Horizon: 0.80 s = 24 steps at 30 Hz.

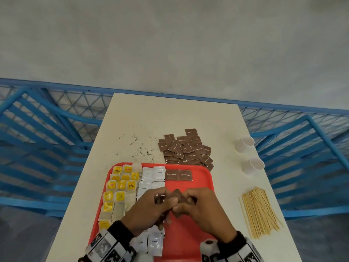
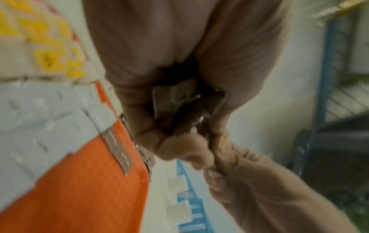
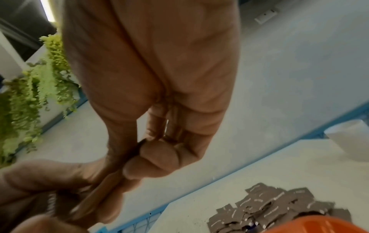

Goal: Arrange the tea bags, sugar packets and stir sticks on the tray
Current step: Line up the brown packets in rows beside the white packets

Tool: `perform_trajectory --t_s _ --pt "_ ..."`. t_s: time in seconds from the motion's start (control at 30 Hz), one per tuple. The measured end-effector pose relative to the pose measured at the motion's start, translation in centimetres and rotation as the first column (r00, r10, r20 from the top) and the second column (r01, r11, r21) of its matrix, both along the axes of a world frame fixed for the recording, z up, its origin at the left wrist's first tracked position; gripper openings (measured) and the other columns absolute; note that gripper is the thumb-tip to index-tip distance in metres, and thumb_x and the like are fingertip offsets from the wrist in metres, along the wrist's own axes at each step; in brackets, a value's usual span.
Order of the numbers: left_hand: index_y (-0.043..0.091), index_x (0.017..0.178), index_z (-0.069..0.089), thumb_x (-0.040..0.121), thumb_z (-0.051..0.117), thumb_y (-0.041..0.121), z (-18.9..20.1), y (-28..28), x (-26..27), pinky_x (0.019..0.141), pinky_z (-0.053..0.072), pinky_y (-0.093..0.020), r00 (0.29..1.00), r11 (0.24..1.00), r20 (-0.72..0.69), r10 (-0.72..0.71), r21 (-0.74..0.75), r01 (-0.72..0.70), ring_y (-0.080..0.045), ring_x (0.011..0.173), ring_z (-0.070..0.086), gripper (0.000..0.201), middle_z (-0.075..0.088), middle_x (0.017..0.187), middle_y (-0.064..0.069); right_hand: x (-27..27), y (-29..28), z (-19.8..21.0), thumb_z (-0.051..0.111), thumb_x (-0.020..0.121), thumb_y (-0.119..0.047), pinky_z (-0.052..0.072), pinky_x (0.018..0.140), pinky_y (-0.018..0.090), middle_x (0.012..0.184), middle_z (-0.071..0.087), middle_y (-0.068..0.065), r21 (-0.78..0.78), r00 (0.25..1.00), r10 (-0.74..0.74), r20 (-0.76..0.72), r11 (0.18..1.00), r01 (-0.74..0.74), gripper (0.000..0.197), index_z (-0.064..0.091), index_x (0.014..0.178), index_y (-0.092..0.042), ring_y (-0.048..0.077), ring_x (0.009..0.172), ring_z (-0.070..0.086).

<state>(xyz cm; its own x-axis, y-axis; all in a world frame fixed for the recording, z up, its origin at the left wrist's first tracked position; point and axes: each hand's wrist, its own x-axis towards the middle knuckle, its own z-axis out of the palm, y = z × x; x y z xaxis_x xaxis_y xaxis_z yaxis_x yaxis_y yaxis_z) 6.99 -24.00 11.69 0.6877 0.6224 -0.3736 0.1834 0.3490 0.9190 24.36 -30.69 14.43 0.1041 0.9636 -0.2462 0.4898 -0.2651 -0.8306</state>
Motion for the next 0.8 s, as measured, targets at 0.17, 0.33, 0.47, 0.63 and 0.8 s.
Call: perform_trajectory --t_s 0.17,0.33,0.47,0.63,0.8 --pt "0.013 0.069 0.056 0.092 0.069 0.02 0.2 0.7 -1.2 0.044 0.037 -0.022 0.998 0.962 -0.067 0.023 0.272 -0.004 -0.009 0.039 0.046 0.028 0.054 0.048 0.001 0.3 0.3 0.7 0.083 0.078 -0.025 0.036 0.052 0.011 0.047 0.059 -0.016 -0.034 0.998 0.057 -0.039 0.998 -0.058 0.017 0.07 0.066 -0.024 -0.003 0.044 0.052" --pt "0.012 0.068 0.058 0.09 0.07 0.024 0.4 0.7 -2.4 0.044 0.033 -0.024 0.989 0.985 0.049 0.141 0.089 -0.145 -0.02 0.043 0.038 0.027 0.049 0.052 -0.013 0.5 0.5 0.8 0.081 0.08 -0.03 0.039 0.052 0.015 0.053 0.063 -0.006 0.026 0.997 -0.019 -0.08 0.999 0.021 0.02 0.074 0.068 -0.015 0.001 0.047 0.049" --pt "0.011 0.066 0.057 0.085 0.07 0.026 0.8 0.9 -2.5 0.044 0.029 -0.022 0.944 0.947 0.081 0.32 -0.055 -0.316 -0.019 0.046 0.039 0.027 0.051 0.066 -0.016 0.5 0.5 0.3 0.08 0.08 -0.033 0.04 0.055 0.019 0.055 0.059 -0.009 0.09 0.978 -0.141 -0.156 0.984 0.156 0.026 0.069 0.069 -0.013 0.004 0.052 0.047" --pt "0.01 0.068 0.058 0.083 0.072 0.029 1.0 0.8 -2.0 0.043 0.028 -0.021 0.95 0.951 0.068 0.305 -0.085 -0.299 -0.018 0.048 0.039 0.028 0.042 0.06 -0.01 -1.9 0.5 -0.3 0.076 0.081 -0.044 0.037 0.058 0.02 0.062 0.058 -0.008 0.094 0.982 -0.022 -0.187 0.995 0.041 0.031 0.071 0.071 -0.015 0.004 0.058 0.045" --pt "0.007 0.071 0.055 0.082 0.072 0.027 1.1 0.8 -1.9 0.043 0.028 -0.021 0.945 0.944 0.074 0.319 -0.117 -0.309 -0.017 0.05 0.037 0.028 0.044 0.06 -0.008 -1.4 0.2 -0.1 0.075 0.082 -0.036 0.036 0.054 0.012 0.055 0.061 -0.009 0.052 0.975 -0.019 -0.222 0.998 0.031 0.027 0.066 0.063 -0.02 -0.001 0.049 0.046"
